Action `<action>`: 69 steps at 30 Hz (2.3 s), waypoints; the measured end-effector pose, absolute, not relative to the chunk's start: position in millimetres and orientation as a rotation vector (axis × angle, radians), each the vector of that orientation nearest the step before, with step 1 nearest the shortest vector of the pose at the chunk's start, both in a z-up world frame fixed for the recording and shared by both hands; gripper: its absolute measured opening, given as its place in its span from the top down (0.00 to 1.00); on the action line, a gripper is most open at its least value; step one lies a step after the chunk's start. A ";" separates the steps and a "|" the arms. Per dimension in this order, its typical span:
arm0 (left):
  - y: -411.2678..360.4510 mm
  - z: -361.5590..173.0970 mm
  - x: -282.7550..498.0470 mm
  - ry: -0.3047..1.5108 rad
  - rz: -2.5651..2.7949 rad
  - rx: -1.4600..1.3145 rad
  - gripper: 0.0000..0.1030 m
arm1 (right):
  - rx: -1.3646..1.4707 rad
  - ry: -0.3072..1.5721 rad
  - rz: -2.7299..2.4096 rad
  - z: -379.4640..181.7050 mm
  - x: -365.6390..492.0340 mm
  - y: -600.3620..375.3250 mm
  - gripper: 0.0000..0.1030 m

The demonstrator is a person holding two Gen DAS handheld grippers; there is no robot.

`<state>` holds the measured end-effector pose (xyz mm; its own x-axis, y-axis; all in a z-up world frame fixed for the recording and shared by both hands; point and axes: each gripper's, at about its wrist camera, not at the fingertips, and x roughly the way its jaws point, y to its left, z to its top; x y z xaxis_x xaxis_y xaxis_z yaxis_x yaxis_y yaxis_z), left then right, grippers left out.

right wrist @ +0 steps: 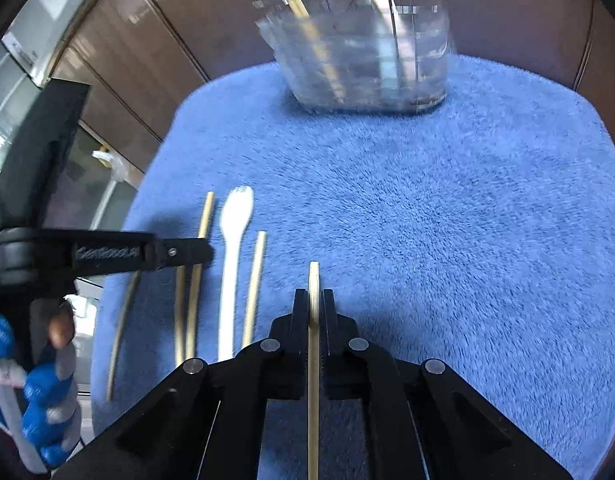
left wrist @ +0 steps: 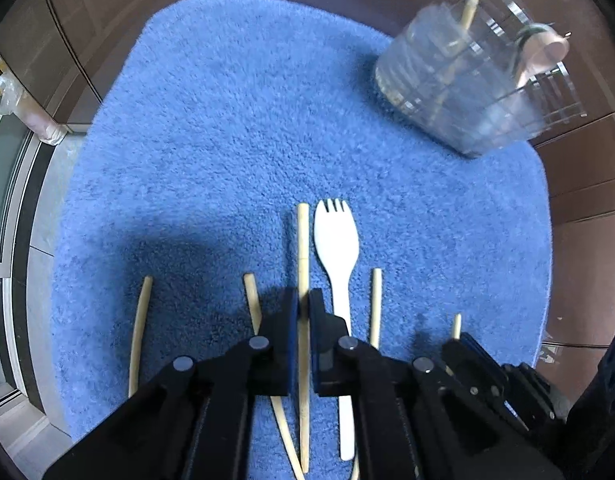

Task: Organize utensils
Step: 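Grasp a chopstick with the left tool while the right tool grasps another chopstick, then lift both held chopsticks and carry them over the clear rack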

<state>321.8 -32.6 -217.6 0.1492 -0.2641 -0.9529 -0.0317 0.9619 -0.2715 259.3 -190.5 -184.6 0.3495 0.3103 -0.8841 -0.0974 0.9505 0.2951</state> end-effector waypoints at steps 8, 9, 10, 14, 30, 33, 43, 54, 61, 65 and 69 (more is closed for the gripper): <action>-10.0 -159.8 281.3 1.249 -0.231 -0.283 0.95 | 0.232 1.031 0.316 -131.1 227.9 -200.1 0.95; -6.2 -151.6 274.5 1.220 -0.239 -0.294 0.95 | 0.232 1.003 0.320 -123.0 221.3 -201.3 0.95; -1.4 -143.5 267.4 1.189 -0.247 -0.303 0.95 | 0.232 0.973 0.327 -115.2 213.9 -204.2 0.95; 12.5 -116.6 244.9 1.074 -0.262 -0.321 0.95 | 0.239 0.887 0.344 -98.1 199.3 -207.8 0.95; 20.4 -57.8 192.9 0.826 -0.310 -0.313 0.95 | 0.188 0.696 0.368 -60.8 156.3 -197.0 0.95; 18.4 -48.4 198.8 0.784 -0.320 -0.326 0.95 | 0.168 0.621 0.360 -45.6 161.1 -196.5 0.95; -9.5 20.3 266.4 0.486 -0.312 -0.310 0.95 | 0.163 0.341 0.353 20.9 233.4 -215.9 0.95; -57.9 37.7 365.2 0.236 -0.222 -0.334 0.95 | 0.196 0.087 0.291 44.3 330.2 -249.7 0.95; -84.2 -7.7 400.6 0.262 -0.209 -0.294 0.95 | 0.219 0.060 0.254 7.3 366.9 -266.5 0.95; -94.7 -28.7 410.8 0.270 -0.201 -0.270 0.95 | 0.216 0.064 0.231 -9.3 379.7 -268.7 0.95; -100.7 -44.8 415.2 0.275 -0.183 -0.248 0.95 | 0.202 0.051 0.210 -20.6 383.5 -268.1 0.95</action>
